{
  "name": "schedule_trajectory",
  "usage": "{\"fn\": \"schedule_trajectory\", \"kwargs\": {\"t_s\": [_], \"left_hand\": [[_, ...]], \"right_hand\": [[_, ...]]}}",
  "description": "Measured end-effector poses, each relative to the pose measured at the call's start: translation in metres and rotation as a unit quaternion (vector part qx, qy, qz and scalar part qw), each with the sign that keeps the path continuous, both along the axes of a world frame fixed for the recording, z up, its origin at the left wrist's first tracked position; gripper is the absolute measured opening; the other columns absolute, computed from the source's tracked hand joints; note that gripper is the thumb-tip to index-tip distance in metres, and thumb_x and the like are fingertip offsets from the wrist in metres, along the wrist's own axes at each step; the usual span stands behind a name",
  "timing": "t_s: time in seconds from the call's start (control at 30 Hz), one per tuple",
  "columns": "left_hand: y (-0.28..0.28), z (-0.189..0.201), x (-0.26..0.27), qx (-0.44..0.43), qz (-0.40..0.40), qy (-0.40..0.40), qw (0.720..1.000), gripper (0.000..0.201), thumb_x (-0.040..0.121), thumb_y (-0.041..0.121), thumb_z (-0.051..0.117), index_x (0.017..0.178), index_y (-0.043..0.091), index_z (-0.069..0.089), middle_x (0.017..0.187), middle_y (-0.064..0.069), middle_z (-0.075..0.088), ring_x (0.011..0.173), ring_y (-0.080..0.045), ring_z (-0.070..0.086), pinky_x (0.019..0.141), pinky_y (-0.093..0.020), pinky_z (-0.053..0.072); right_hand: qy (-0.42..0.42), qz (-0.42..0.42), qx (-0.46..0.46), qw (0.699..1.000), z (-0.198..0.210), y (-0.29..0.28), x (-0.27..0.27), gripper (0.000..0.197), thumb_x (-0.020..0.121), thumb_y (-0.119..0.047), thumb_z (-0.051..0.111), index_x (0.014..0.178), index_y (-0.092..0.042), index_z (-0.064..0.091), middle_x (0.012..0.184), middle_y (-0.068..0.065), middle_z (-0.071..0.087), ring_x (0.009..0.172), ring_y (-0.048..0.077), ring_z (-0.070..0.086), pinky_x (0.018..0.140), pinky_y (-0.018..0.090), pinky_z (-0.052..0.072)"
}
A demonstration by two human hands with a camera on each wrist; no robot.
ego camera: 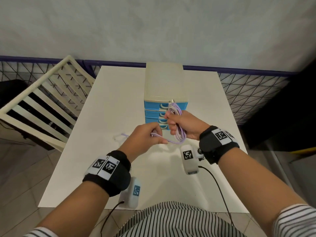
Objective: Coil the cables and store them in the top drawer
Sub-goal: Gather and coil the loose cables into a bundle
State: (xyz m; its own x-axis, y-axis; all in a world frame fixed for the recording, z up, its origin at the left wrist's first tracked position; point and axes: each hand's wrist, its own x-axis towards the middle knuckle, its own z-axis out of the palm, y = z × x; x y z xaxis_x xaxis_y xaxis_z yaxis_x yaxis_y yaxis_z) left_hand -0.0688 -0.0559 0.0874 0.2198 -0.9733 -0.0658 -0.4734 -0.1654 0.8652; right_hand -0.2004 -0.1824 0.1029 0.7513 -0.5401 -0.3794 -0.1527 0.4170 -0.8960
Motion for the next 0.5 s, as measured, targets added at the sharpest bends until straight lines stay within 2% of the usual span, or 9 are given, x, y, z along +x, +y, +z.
{"fn": "schedule_trajectory", "kwargs": {"t_s": [0.1,0.13,0.2,0.23,0.33,0.4,0.5], "left_hand": [[-0.003,0.008,0.001,-0.015,0.008,-0.017,1.000,0.053,0.058,0.029,0.087,0.083,0.017,0.041,0.067,0.007,0.052,0.055,-0.007,0.042,0.055,-0.021,0.035],[-0.004,0.012,0.000,-0.014,0.005,-0.020,1.000,0.058,0.057,0.029,0.088,0.086,0.018,0.038,0.066,0.009,0.053,0.054,-0.005,0.044,0.056,-0.023,0.037],[-0.005,0.018,-0.003,-0.007,0.007,-0.041,0.999,0.065,0.056,0.030,0.089,0.090,0.019,0.034,0.061,0.011,0.056,0.053,-0.004,0.050,0.056,-0.028,0.040],[-0.006,0.020,-0.005,-0.002,0.011,-0.061,0.998,0.069,0.055,0.033,0.088,0.092,0.021,0.032,0.060,0.010,0.057,0.055,-0.009,0.053,0.057,-0.033,0.042],[-0.004,0.024,-0.007,0.016,0.029,-0.123,0.992,0.077,0.051,0.043,0.086,0.098,0.027,0.027,0.066,0.003,0.063,0.063,-0.022,0.061,0.061,-0.039,0.049],[-0.003,0.025,-0.008,0.026,0.035,-0.164,0.985,0.080,0.051,0.048,0.083,0.101,0.030,0.024,0.068,-0.001,0.066,0.062,-0.022,0.062,0.057,-0.037,0.049],[-0.004,0.028,-0.009,0.041,0.022,-0.213,0.976,0.088,0.049,0.056,0.081,0.109,0.030,0.022,0.067,0.001,0.063,0.060,-0.021,0.060,0.048,-0.030,0.038]], "right_hand": [[0.040,0.056,-0.059,0.996,0.000,0.004,-0.001,0.020,0.096,-0.023,0.053,0.088,-0.007,0.062,0.061,-0.002,0.062,0.056,0.011,0.060,0.063,0.025,0.053],[0.060,0.079,-0.089,0.991,0.000,0.004,-0.001,0.022,0.095,-0.025,0.054,0.088,-0.007,0.064,0.069,-0.001,0.068,0.064,0.012,0.064,0.070,0.027,0.054],[0.086,0.124,-0.118,0.981,0.000,0.006,-0.001,0.025,0.094,-0.026,0.056,0.097,-0.004,0.066,0.090,0.009,0.072,0.081,0.017,0.068,0.081,0.033,0.054],[0.090,0.139,-0.113,0.980,0.001,0.006,-0.001,0.028,0.094,-0.026,0.056,0.104,-0.001,0.064,0.097,0.015,0.070,0.084,0.020,0.067,0.083,0.035,0.054],[0.070,0.161,-0.031,0.984,0.006,0.009,-0.004,0.033,0.095,-0.024,0.053,0.116,0.001,0.058,0.102,0.021,0.067,0.083,0.027,0.068,0.077,0.035,0.057],[0.072,0.179,0.017,0.981,0.007,0.012,-0.005,0.034,0.096,-0.025,0.052,0.121,-0.002,0.055,0.107,0.023,0.068,0.091,0.030,0.070,0.079,0.037,0.060],[0.087,0.235,0.004,0.968,0.005,0.017,-0.008,0.025,0.096,-0.026,0.052,0.112,-0.009,0.061,0.106,0.021,0.069,0.091,0.024,0.072,0.078,0.034,0.060]]}}
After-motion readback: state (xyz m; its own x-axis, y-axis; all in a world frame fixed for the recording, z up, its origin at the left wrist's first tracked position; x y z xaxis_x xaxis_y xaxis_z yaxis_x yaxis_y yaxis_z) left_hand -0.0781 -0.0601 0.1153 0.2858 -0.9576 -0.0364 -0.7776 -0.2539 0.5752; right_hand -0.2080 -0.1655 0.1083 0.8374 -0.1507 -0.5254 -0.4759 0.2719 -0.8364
